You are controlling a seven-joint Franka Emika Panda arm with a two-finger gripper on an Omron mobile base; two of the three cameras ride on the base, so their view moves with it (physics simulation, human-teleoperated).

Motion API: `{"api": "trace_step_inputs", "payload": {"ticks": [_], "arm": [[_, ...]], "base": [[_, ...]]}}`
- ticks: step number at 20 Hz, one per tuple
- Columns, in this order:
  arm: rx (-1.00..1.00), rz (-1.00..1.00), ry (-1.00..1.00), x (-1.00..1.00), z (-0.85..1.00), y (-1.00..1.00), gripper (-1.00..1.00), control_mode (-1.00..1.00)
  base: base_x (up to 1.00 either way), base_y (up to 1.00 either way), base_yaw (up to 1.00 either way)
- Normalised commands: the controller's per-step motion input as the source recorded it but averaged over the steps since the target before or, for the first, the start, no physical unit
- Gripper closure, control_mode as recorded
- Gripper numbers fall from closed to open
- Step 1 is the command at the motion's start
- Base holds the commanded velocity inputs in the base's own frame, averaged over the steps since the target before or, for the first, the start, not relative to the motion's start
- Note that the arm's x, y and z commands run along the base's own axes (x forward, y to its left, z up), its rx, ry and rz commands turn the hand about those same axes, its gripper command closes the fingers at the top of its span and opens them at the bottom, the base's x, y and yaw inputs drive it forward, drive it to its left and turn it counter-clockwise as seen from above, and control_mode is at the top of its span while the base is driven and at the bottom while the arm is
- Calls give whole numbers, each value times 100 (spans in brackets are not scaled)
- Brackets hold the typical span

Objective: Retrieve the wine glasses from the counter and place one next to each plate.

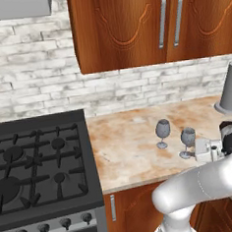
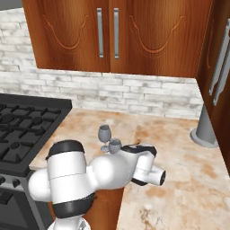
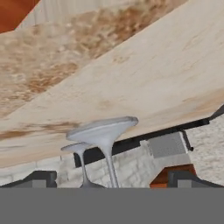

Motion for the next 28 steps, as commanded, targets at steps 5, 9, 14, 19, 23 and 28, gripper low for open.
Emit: {"api": "trace_step_inputs", "payload": {"ticks": [5, 9, 14, 19, 23, 28], "arm": [[2, 0, 6, 13, -26, -3, -100, -100], [2, 0, 3, 15, -12, -11, -100, -100], [6, 0, 2, 2, -6, -16, -100, -100], [7, 0, 7, 10, -14, -1, -100, -100], [6, 0, 10, 21, -13, 2, -100, -100], [6, 0, 9, 23, -22, 2, -100, -100]], "base": [[0, 0, 0], [0, 0, 0], [0, 0, 0], [0, 0, 0], [0, 0, 0], [0, 0, 0]]}}
